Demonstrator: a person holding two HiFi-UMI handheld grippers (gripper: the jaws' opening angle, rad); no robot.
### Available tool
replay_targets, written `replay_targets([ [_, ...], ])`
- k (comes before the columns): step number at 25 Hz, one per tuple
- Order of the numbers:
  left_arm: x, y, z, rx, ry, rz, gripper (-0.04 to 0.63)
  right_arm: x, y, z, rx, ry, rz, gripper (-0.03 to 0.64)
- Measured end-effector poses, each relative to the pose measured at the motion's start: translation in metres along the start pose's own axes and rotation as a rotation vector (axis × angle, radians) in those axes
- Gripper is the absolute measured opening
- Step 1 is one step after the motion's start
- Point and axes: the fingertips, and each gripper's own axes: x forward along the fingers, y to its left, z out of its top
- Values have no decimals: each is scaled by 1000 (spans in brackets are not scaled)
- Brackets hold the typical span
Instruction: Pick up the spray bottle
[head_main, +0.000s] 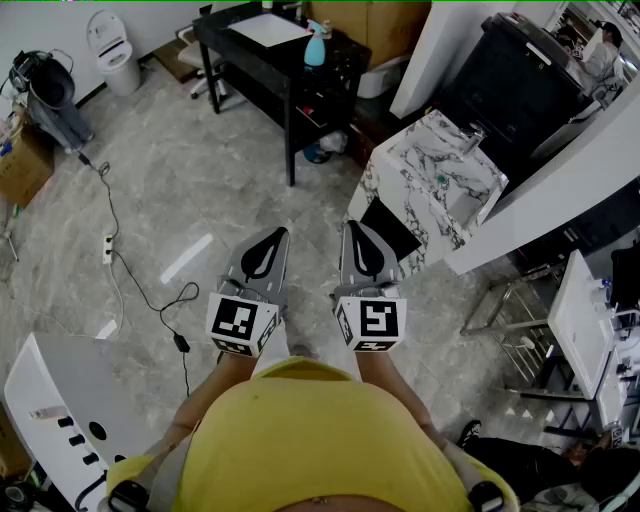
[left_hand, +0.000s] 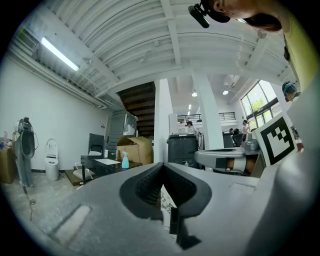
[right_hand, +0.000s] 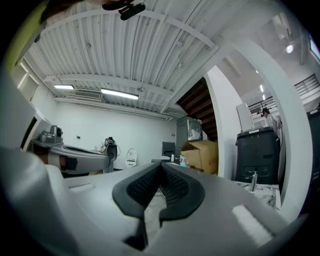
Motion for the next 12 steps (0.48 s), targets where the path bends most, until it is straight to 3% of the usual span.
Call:
replay_targets([
  [5,34,26,-11,-9,4,-18,5,45,-5,-19,1,35,14,5],
  [12,103,94,-12,-11,7,-48,5,139,-20,-23,24,23,1,73],
])
